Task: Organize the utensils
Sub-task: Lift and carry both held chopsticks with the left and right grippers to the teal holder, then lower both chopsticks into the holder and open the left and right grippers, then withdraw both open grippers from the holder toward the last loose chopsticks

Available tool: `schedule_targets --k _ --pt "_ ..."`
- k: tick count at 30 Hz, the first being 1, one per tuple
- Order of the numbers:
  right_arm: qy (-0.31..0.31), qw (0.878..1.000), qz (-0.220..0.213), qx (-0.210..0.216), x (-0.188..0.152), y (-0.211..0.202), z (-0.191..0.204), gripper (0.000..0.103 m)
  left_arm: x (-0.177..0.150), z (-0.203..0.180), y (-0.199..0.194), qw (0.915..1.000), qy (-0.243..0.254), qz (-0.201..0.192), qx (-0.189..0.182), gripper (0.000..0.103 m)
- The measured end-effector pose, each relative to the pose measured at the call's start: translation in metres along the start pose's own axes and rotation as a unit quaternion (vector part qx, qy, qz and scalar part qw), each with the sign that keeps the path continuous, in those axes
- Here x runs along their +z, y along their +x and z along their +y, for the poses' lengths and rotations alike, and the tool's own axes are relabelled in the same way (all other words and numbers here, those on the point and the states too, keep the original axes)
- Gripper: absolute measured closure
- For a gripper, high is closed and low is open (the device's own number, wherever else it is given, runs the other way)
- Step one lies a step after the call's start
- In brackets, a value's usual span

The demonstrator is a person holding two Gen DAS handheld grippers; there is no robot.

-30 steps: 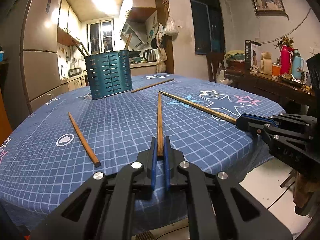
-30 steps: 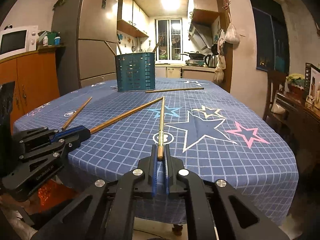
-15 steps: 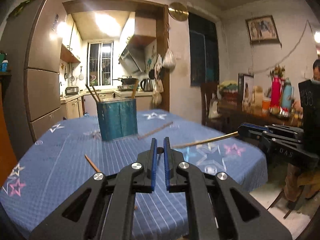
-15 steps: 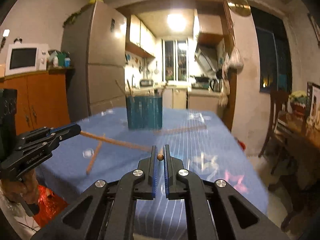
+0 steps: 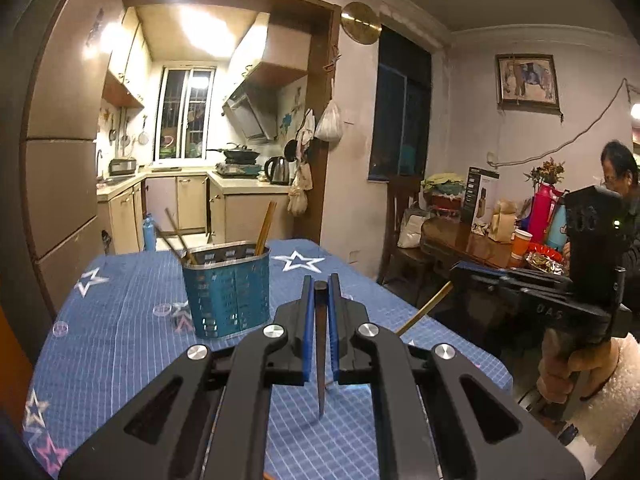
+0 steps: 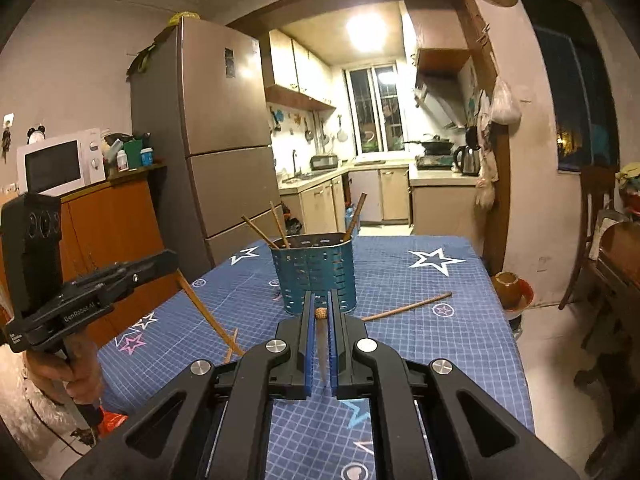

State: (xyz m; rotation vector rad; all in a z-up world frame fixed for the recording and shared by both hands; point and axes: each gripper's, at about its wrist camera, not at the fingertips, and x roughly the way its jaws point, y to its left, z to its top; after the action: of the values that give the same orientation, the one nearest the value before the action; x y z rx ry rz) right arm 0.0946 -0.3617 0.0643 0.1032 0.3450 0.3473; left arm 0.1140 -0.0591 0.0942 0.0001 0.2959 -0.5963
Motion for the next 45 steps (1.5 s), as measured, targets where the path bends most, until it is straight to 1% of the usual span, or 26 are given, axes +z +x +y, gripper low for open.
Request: schedule_targets --k 5,7,9,11,15,18,21,24,26,30,32,34,37,41,42,45 --pt "-0.009 1.0 0.011 0.01 0.029 0.014 0.008 0.096 0.029 0.002 0.006 0.9998 0.017 -0.013 0.0 0.098" --pt "-0.016 1.0 0.004 0.012 0.043 0.015 0.013 0.096 0.045 0.007 0.008 0.9996 0.021 -0.019 0.002 0.098" --pt "-0.025 1.0 -0.008 0.015 0.063 0.017 0.019 0.096 0.067 0.012 0.01 0.9987 0.033 -0.036 0.012 0.098" --pt "-0.036 0.999 -0.029 0.017 0.09 0.02 0.027 0.096 0.085 0.014 0.011 0.9974 0.041 -0.055 0.022 0.098" --pt "-0.046 0.995 -0.083 0.018 0.144 0.031 0.039 0.096 0.124 0.025 0.024 0.9914 0.059 -0.101 0.058 0.098" --pt "-0.051 0.991 -0.125 0.006 0.172 0.05 0.047 0.096 0.143 0.037 0.041 0.9856 0.066 -0.129 0.087 0.098" --pt "-0.049 0.988 -0.148 -0.015 0.187 0.082 0.043 0.096 0.153 0.053 0.06 0.9836 0.055 -0.14 0.1 0.098" --pt "-0.04 0.988 -0.146 -0.033 0.192 0.124 0.033 0.096 0.151 0.069 0.086 0.9834 0.049 -0.133 0.113 0.098" --pt "-0.027 0.989 -0.137 -0.039 0.189 0.151 0.023 0.096 0.144 0.08 0.108 0.9858 0.038 -0.115 0.116 0.098" --pt "-0.008 0.993 -0.113 -0.039 0.174 0.2 0.01 0.096 0.121 0.092 0.14 0.987 0.039 -0.091 0.126 0.098" --pt "-0.005 0.995 -0.1 -0.029 0.164 0.218 0.007 0.096 0.112 0.099 0.152 0.9886 0.029 -0.071 0.129 0.098" --pt "-0.007 0.996 -0.084 -0.024 0.156 0.227 0.007 0.095 0.107 0.106 0.157 0.9878 0.024 -0.056 0.144 0.097" --pt "-0.012 0.996 -0.087 -0.022 0.148 0.22 0.004 0.093 0.105 0.107 0.143 0.9863 0.035 -0.067 0.147 0.097" --pt "-0.001 0.996 -0.09 -0.022 0.144 0.2 -0.006 0.093 0.115 0.112 0.112 0.9837 0.015 -0.092 0.154 0.097" --pt "-0.004 0.996 -0.091 -0.023 0.143 0.194 -0.006 0.093 0.117 0.111 0.098 0.9815 0.013 -0.104 0.16 0.097" --pt "-0.009 0.995 -0.093 -0.024 0.134 0.165 -0.014 0.093 0.122 0.109 0.067 0.9789 0.012 -0.125 0.161 0.097"
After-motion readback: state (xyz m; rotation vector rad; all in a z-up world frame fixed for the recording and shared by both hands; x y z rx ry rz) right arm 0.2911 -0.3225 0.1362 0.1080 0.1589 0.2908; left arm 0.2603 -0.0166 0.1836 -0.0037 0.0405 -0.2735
